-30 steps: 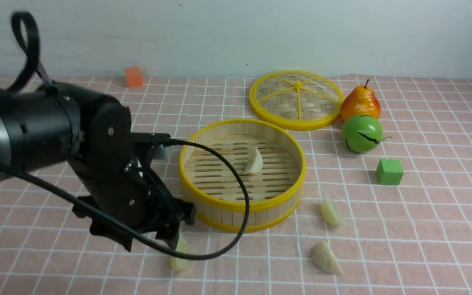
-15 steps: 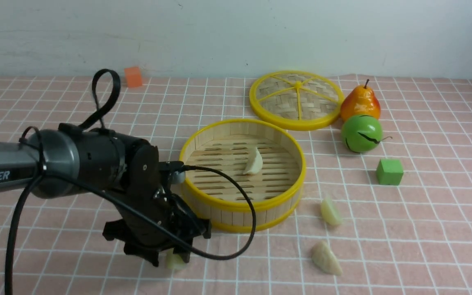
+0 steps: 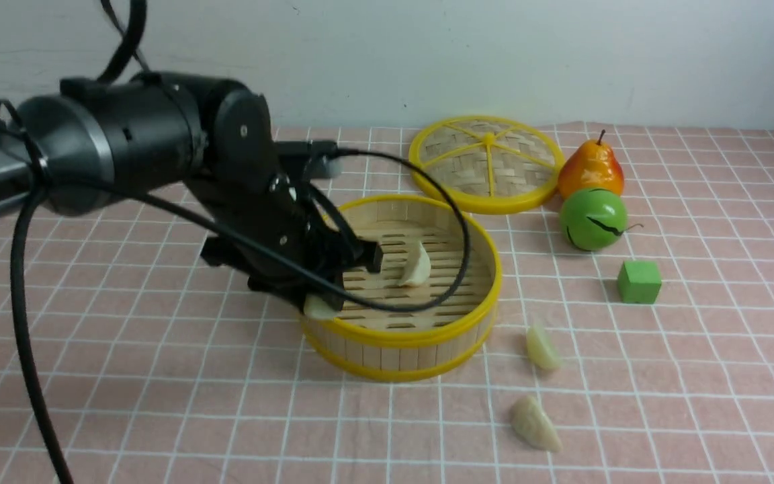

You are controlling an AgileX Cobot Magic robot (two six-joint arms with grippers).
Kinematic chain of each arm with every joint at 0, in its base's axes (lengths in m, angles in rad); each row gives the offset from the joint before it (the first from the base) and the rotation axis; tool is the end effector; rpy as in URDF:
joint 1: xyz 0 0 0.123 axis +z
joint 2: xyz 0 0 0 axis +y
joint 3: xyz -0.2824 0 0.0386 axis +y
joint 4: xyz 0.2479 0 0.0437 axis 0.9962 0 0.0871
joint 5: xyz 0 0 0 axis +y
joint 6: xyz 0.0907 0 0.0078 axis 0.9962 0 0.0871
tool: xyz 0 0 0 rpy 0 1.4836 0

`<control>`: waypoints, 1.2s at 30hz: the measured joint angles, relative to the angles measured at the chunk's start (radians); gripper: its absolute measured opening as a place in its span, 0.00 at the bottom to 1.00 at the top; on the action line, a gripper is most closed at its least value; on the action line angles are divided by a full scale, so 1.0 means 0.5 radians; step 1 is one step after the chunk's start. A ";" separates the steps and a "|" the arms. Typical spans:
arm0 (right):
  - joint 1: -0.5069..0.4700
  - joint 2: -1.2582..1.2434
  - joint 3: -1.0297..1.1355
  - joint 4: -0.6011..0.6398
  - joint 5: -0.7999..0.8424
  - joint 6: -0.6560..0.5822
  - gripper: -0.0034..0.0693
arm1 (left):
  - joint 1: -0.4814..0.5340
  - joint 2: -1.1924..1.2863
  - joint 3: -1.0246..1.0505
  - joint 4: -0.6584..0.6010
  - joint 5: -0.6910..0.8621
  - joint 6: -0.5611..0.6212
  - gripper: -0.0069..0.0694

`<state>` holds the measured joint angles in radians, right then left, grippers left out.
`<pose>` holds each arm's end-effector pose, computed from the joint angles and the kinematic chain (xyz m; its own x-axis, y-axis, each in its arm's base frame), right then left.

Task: Put the dumplings into the steamer on the table with the pink tablecloth.
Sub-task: 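Place the dumpling into the bamboo steamer basket with the left gripper, then reach for and grasp a dumpling lying on the table beside the steamer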

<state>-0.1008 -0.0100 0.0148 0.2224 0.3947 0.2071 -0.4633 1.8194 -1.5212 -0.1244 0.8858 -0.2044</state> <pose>0.0524 0.0025 0.1741 -0.2645 0.4286 -0.8639 0.1374 0.9034 0.4061 0.3524 -0.1858 0.2756 -0.8981 0.1376 -0.4176 0.2430 0.9469 -0.2105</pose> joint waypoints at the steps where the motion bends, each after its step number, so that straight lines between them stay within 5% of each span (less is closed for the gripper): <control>1: 0.000 0.000 0.000 0.000 0.000 0.000 0.38 | 0.000 0.020 -0.071 0.000 0.019 0.010 0.41; 16: 0.000 0.000 0.000 0.000 0.000 0.000 0.38 | 0.000 0.770 -0.738 0.101 0.015 -0.043 0.41; 25: 0.000 0.000 0.000 0.020 -0.001 0.000 0.38 | 0.000 0.856 -0.891 0.249 0.082 -0.104 0.70; 33: 0.000 0.000 0.013 0.759 0.022 0.196 0.38 | 0.000 0.683 -1.288 0.210 0.544 -0.076 0.68; 36: 0.000 0.000 0.019 1.098 0.031 0.247 0.38 | 0.002 0.427 -1.341 0.064 0.662 0.040 0.54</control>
<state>-0.1008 -0.0100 0.0242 0.7713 0.4104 0.3307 -0.4624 2.0330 -2.1917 -0.0925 1.2169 -0.1845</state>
